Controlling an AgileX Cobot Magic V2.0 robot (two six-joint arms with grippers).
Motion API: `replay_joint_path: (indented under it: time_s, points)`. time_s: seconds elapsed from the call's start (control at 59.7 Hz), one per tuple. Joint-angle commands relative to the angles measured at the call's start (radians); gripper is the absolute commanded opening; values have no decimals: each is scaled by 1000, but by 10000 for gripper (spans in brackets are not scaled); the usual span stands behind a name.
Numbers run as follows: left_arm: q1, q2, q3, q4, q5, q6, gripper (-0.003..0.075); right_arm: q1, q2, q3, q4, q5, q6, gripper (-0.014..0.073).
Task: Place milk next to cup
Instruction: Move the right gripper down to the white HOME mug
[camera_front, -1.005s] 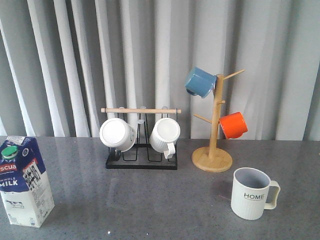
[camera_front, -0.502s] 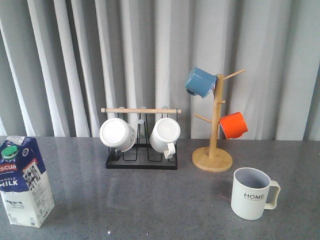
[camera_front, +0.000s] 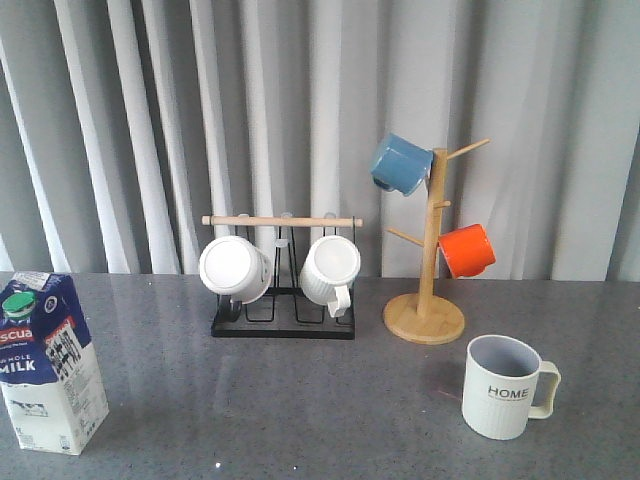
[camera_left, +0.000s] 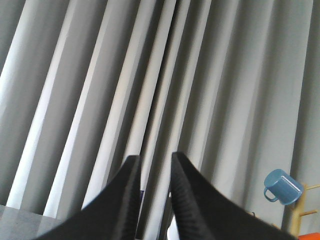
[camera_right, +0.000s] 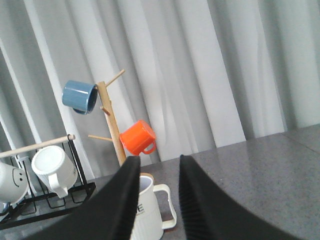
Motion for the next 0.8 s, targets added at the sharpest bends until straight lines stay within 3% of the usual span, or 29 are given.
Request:
replay_joint_path:
  time_s: [0.0,0.151,0.301,0.368,0.553,0.787]
  points:
    - [-2,-11,-95,-8,18,-40,272,-4,82,-105,-11,-43,-11,409]
    - [-2,-11,-184,-8,59,-114,387,-4,203,-195,-11,-114,-11,589]
    - [-2,-11,-191,-8,-42,-126,399,-4,273,-207,-11,-229,-6,599]
    - [-2,-7,-199,-7,1,-124,398,-4,298,-254,-23,-161,-15,594]
    - [-2,131,-310,3,327,-51,398,-4,398,-558,-167,151,-82,594]
    - [-2,444,-576,-1,510,120,400,-4,611,-899,-102,486,-284,594]
